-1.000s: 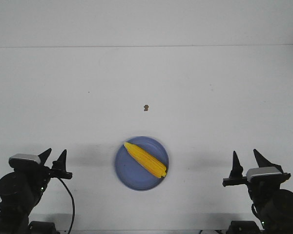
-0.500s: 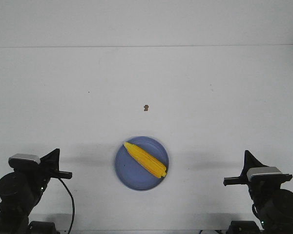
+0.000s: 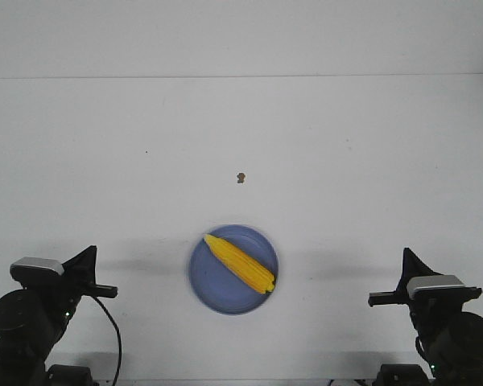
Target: Place corn on plate with both arms
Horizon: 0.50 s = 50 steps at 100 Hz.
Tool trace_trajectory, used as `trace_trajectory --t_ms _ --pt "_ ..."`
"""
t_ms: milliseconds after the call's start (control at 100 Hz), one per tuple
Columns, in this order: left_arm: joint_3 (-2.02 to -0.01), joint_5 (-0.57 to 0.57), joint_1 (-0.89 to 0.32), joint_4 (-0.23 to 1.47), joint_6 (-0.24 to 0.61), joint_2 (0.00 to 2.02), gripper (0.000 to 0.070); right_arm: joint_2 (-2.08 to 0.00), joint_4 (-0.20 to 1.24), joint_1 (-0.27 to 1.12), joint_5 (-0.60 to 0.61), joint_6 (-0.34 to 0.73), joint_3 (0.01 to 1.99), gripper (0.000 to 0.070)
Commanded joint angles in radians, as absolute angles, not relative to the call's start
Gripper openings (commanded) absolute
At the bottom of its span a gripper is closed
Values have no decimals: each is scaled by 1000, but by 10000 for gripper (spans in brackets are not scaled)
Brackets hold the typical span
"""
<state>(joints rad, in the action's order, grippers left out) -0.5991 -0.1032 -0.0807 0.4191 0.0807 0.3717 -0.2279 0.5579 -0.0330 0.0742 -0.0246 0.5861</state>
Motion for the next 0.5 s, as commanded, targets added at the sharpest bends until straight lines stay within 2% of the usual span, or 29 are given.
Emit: trace_trajectory --t_ms 0,330,380,490 --pt "-607 -102 -80 410 80 370 12 -230 550 -33 70 -16 596 0" --pt "-607 -102 -80 408 61 354 12 -230 549 -33 71 -16 596 0" --pt "-603 -101 -80 386 19 348 12 -230 549 -33 70 -16 596 0" --pt "-557 -101 -78 287 6 317 12 -230 549 -33 71 -16 596 0"
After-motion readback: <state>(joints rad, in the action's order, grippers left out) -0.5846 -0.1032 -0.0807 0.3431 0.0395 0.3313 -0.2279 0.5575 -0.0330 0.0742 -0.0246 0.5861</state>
